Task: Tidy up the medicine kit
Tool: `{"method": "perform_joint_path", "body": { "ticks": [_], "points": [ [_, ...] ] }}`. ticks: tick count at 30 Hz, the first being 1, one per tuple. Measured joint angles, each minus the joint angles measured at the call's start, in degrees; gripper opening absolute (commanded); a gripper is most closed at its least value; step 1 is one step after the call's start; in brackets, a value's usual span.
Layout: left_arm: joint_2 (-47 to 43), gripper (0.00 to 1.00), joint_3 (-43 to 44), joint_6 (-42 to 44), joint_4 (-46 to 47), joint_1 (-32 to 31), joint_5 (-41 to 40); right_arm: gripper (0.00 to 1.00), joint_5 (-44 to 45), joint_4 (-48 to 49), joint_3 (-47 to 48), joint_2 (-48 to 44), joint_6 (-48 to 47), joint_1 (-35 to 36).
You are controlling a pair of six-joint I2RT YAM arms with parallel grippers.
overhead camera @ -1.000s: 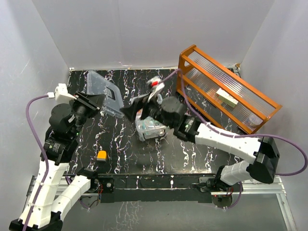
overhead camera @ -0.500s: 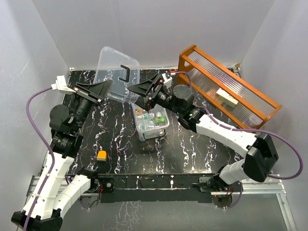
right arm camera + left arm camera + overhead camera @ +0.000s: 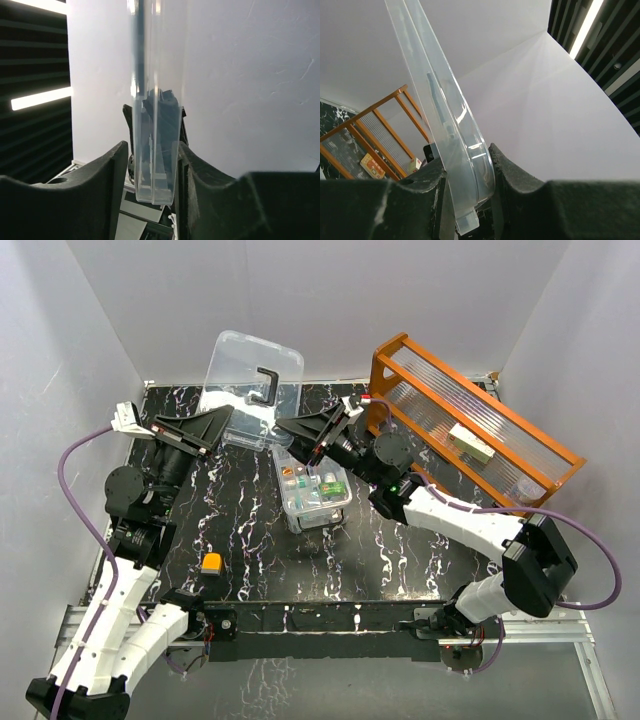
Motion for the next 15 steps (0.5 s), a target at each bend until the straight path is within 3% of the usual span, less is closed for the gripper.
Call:
{"method": "perform_joint_path", "body": {
  "ticks": [2,5,10,15],
  "points": [
    [-0.1,0.24,0.0,-0.8,0.6,0.0,0.1,0.25,0.3,0.4,0.0,-0.1,0.3,0.0],
    [-0.2,0.42,0.0,-1.3,1.2,0.0,0.3,0.19,0.7,1.8,-0.3,-0.1,1.1,0.0],
    [-0.2,0.69,0.1,-0.7,-2.2,0.0,0.5,0.17,1.0,3.0,-0.6,-0.1,0.9,-0.6],
    [0.7,0.95,2.6,1.9,-11.4,0.0,0.1,0.17,1.1,2.2,-0.6,-0.3,-1.1,-1.8]
  ]
}}
